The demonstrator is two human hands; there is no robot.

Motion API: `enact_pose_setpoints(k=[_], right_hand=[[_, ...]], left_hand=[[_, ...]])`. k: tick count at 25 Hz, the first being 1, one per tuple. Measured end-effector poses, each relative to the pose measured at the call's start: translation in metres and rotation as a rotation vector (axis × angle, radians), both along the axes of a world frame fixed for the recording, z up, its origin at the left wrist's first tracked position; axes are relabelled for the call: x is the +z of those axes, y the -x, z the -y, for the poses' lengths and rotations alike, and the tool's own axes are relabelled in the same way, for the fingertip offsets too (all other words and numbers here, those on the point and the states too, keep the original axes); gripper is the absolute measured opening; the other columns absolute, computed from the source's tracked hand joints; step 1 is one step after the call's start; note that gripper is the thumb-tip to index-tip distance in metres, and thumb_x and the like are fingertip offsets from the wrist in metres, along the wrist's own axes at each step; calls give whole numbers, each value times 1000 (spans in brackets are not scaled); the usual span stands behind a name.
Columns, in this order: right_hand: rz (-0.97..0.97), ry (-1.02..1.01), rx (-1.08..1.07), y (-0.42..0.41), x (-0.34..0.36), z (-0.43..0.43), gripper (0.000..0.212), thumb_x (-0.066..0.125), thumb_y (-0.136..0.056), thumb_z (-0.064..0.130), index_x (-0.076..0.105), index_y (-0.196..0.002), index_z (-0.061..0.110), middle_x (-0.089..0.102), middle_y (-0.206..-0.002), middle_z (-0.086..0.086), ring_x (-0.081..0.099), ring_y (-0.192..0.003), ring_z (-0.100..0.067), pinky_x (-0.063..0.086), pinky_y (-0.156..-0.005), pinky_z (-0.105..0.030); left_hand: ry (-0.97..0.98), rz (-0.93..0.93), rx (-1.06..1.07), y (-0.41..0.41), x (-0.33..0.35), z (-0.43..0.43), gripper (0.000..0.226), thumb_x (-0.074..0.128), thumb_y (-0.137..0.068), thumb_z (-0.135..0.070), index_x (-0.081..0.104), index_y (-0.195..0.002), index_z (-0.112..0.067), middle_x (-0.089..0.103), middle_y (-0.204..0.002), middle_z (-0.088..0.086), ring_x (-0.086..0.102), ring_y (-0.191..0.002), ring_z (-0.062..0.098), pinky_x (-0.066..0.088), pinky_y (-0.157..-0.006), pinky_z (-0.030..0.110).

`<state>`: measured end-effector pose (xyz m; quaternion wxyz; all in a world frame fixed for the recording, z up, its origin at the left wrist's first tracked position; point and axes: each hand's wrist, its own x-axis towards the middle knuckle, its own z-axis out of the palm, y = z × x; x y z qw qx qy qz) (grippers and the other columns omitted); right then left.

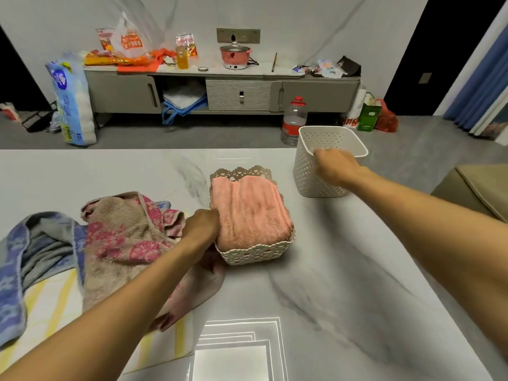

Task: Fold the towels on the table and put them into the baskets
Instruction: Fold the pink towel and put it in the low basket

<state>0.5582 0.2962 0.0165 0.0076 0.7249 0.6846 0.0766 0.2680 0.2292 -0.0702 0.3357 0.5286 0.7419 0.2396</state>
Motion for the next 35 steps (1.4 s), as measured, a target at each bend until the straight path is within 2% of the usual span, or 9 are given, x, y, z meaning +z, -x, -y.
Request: enact_pose_setpoints(k=[3, 7, 12, 18, 21, 23, 26, 29, 35], right_hand=[[108, 96, 90, -8, 9, 16, 27, 44, -95, 7, 62, -115, 8, 66, -111, -17, 63, -98, -35, 41, -69, -34], [108, 229, 164, 0, 29, 90, 22, 45, -94, 7, 64, -105, 13, 65, -110, -16, 58, -91, -30, 37, -69, -31], [129, 345, 209, 14, 39, 209, 18, 44, -94, 7, 60, -99, 15, 65, -111, -15, 59, -92, -31, 38, -69, -31], [-42, 432, 193, 10, 38, 262, 18, 47, -100, 28, 61, -92, 19, 65, -115, -11, 57, -94, -28, 46, -76, -34], [-384, 174, 18, -9, 42, 231, 50, 57, -92, 52, 58, -128, 18, 59, -133, -10, 54, -121, -29, 45, -100, -44], [-375, 18, -216, -31, 34, 208, 62, 62, -90, 46, 44, -138, 11, 50, -138, -17, 46, -127, -37, 43, -100, -50], [-358, 97, -359, -54, 13, 190, 42, 52, -94, 18, 41, -131, 3, 56, -125, -24, 55, -110, -43, 46, -80, -45], [-323, -3, -280, -64, -3, 170, 32, 38, -89, -2, 53, -117, 3, 63, -111, -23, 58, -94, -41, 42, -69, -40], [-322, -107, -204, -70, -14, 146, 29, 32, -90, 6, 56, -107, 7, 64, -106, -20, 57, -86, -39, 41, -66, -40]], left_hand=[[-118, -127, -56, -4, 0, 14, 43, 29, -99, -34, 59, -112, -6, 61, -120, 21, 54, -104, 37, 39, -77, 38], [-65, 35, -23, -17, 15, 40, 44, 37, -95, -36, 54, -123, -7, 61, -121, 18, 57, -106, 38, 45, -83, 38], [67, 388, -26, -16, 28, 90, 28, 49, -92, -28, 61, -95, -3, 68, -80, 21, 68, -63, 38, 59, -65, 56], [58, 429, -62, -15, 38, 104, 17, 53, -98, -14, 60, -89, -2, 64, -76, 18, 66, -61, 34, 56, -74, 61], [31, 401, -51, -18, 33, 92, 15, 49, -98, -10, 60, -89, -4, 68, -91, 19, 69, -70, 36, 60, -57, 46], [18, 387, -57, -25, 30, 76, 17, 48, -98, -10, 60, -88, -6, 69, -99, 20, 71, -75, 38, 56, -48, 34], [-2, 401, -103, -46, 29, 43, 18, 47, -98, -8, 62, -90, -2, 68, -100, 20, 72, -81, 39, 60, -72, 43], [-16, 413, -173, -82, 23, -1, 19, 48, -97, -7, 63, -92, 2, 67, -96, 23, 69, -78, 37, 60, -74, 44], [-8, 393, -311, -148, 17, -46, 23, 51, -96, -9, 65, -102, 8, 70, -101, 25, 72, -82, 40, 60, -76, 49]])
